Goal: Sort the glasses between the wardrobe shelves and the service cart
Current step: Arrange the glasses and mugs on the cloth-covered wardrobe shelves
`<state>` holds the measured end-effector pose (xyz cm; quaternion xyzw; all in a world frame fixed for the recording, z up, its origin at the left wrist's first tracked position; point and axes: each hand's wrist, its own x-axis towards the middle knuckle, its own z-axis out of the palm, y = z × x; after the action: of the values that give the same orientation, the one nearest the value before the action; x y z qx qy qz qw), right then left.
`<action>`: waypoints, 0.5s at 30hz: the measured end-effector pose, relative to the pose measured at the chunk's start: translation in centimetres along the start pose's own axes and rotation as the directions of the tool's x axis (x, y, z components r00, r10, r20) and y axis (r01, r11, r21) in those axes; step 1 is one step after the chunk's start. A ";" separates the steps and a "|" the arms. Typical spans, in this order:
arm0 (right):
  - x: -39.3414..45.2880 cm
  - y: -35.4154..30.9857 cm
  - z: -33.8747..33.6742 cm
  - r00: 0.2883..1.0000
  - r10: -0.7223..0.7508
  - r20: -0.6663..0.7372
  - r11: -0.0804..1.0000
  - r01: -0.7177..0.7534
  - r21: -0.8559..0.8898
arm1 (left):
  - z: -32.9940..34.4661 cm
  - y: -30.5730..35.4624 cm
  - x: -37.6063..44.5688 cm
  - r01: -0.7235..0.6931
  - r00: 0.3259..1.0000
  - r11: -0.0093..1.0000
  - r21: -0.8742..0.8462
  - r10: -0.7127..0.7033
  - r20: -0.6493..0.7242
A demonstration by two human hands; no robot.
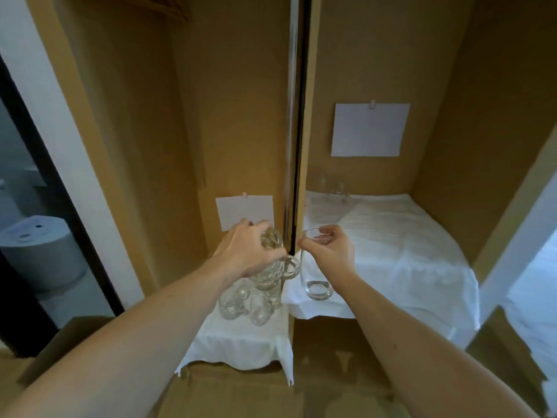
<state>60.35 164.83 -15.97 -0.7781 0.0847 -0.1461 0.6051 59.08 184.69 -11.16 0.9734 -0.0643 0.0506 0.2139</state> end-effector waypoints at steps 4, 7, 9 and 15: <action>2.9 1.3 -5.0 1.000 -0.009 -0.012 1.000 0.009 -0.013 | 2.3 5.0 1.9 -0.026 1.000 1.000 -0.014 0.026 -0.016; 5.6 2.3 -9.2 0.999 -0.016 -0.030 1.000 0.015 -0.016 | 4.5 8.7 3.9 -0.018 1.000 1.000 -0.009 0.018 -0.004; 7.0 2.9 -11.4 0.999 -0.014 -0.046 0.999 0.013 -0.038 | 5.8 10.6 5.0 -0.021 1.000 1.000 0.002 0.021 -0.008; 11.6 5.3 -16.9 0.996 0.032 -0.088 0.997 -0.038 -0.063 | 9.7 16.2 8.9 -0.015 1.000 1.000 -0.002 0.015 0.017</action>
<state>65.92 144.42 -15.87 -0.7884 0.1292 -0.1666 0.5779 66.16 165.09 -12.18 0.9730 -0.0736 0.0439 0.2141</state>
